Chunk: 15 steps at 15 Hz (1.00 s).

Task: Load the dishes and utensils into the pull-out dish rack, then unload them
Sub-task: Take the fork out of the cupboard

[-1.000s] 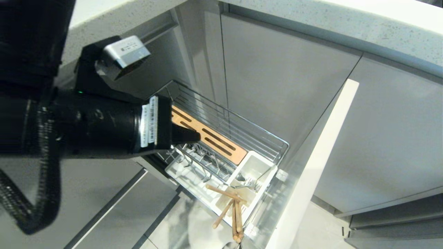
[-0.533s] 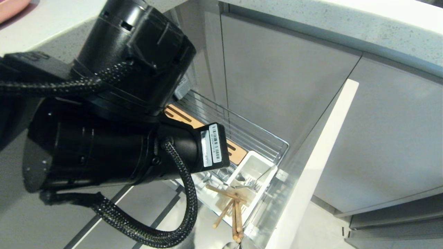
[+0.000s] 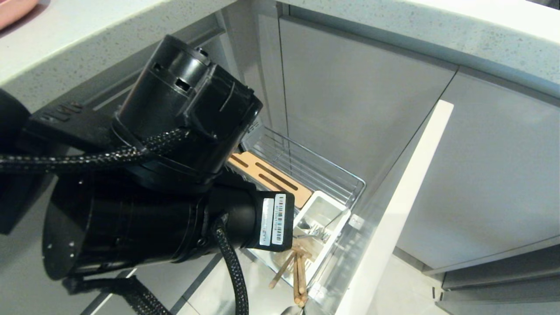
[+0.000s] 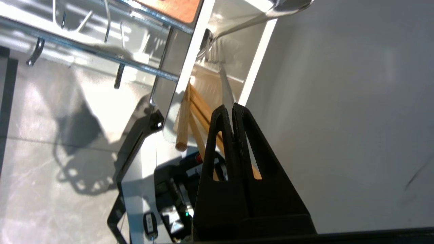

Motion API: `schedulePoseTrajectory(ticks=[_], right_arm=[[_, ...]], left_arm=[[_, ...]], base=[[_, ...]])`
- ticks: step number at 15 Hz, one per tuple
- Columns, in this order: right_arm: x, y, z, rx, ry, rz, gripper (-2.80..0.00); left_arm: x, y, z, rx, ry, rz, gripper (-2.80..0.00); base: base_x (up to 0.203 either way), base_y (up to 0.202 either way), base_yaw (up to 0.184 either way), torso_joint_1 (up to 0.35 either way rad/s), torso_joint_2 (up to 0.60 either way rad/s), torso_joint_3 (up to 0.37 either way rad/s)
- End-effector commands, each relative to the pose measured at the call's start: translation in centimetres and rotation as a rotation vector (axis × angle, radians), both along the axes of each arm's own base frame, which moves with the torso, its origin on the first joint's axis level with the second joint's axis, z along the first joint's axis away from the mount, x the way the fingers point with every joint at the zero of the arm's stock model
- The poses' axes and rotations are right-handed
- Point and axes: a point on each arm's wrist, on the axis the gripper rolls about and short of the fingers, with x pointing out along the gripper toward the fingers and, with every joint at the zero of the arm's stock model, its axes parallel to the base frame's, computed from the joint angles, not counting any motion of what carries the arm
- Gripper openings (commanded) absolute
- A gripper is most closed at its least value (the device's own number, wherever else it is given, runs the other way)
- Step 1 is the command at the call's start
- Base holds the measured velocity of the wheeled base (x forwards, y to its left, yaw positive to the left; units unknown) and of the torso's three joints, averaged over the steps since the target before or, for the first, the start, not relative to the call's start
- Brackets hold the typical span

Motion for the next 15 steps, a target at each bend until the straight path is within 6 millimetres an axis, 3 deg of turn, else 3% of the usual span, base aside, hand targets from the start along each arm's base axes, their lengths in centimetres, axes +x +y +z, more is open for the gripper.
schedulePoseTrajectory(ticks=[1, 5, 12, 15], right_arm=[[0.0, 0.0, 0.0, 0.000, 0.001, 0.001, -2.80], [0.0, 0.0, 0.0, 0.000, 0.001, 0.001, -2.80], [0.0, 0.0, 0.0, 0.000, 0.001, 0.001, -2.80], [0.0, 0.0, 0.0, 0.000, 0.001, 0.001, -2.80]], left_arm=[[-0.2, 0.3, 0.0, 0.001, 0.000, 0.003, 0.00], [-0.2, 0.2, 0.0, 0.000, 0.001, 0.000, 0.00], [0.9, -2.3, -3.2, 0.051, 0.019, -0.005, 0.00], [1.3, -2.9, -3.7, 0.023, 0.004, -0.001, 0.00]], base=[[0.000, 0.000, 0.000, 0.000, 0.00, 0.000], [0.000, 0.000, 0.000, 0.000, 0.00, 0.000], [0.000, 0.000, 0.000, 0.000, 0.00, 0.000], [0.000, 0.000, 0.000, 0.000, 0.00, 0.000]])
